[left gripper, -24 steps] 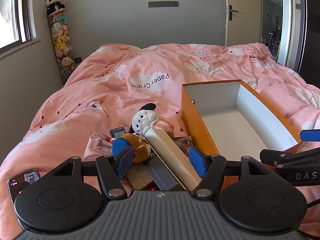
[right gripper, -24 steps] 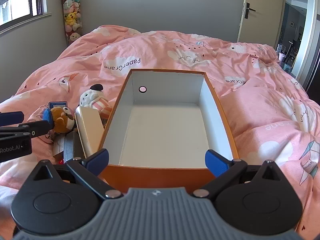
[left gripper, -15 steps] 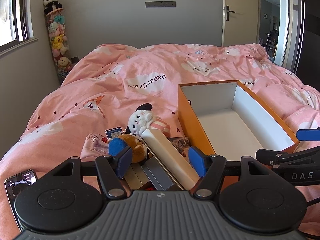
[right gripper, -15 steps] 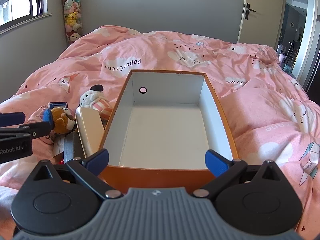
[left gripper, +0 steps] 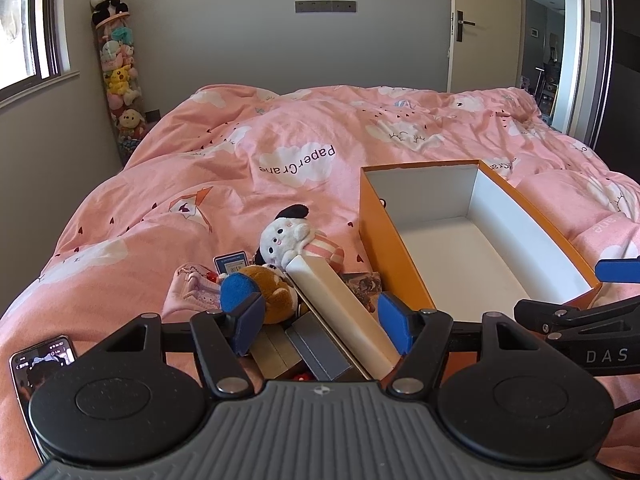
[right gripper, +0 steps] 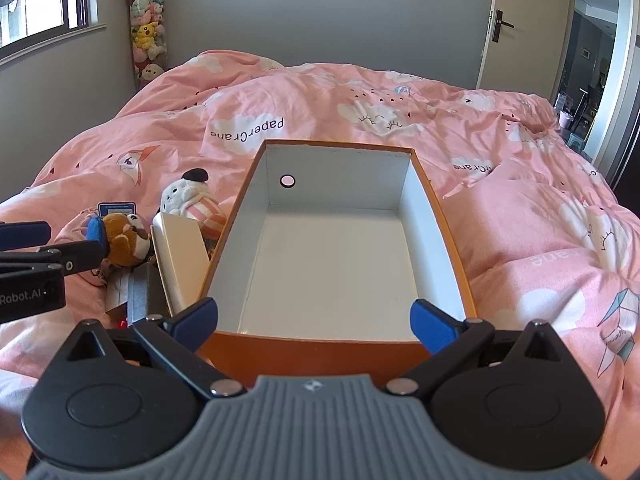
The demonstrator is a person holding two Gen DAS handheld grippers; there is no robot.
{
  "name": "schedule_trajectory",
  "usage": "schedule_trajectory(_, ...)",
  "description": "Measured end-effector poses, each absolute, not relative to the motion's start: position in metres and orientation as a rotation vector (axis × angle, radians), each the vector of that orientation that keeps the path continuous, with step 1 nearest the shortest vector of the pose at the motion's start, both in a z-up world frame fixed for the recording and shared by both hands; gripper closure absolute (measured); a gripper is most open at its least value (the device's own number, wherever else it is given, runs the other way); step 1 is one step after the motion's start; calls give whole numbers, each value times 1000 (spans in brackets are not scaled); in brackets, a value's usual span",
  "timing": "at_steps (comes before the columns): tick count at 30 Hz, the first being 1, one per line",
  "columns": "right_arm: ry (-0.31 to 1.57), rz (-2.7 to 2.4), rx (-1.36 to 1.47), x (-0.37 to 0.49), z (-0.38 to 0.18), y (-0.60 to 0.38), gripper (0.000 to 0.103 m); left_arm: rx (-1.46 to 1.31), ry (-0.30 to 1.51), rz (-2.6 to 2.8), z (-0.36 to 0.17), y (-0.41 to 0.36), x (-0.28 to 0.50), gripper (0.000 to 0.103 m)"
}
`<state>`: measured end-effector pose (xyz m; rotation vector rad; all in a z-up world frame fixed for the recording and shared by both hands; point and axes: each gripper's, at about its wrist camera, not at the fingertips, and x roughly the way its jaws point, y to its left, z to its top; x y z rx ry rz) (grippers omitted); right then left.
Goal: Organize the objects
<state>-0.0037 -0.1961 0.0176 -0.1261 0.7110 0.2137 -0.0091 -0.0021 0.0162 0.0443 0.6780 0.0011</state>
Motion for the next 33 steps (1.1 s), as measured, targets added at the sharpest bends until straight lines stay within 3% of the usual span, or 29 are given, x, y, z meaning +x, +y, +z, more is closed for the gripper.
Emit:
schedule_trajectory(28, 706, 253, -135, -3, 18, -192, 1, 28, 700, 3, 14, 5, -6, 27)
schedule_trajectory(29, 704, 264, -133, -2, 19, -192, 1, 33, 708, 3, 13, 6, -4, 29)
schedule_trajectory(31, 698, 297, -135, 2, 19, -190, 1, 33, 731, 4, 12, 10, 1, 42)
schedule_trajectory(33, 698, 342, -142, 8, 20, -186, 3, 12, 754, -9, 11, 16, 6, 45)
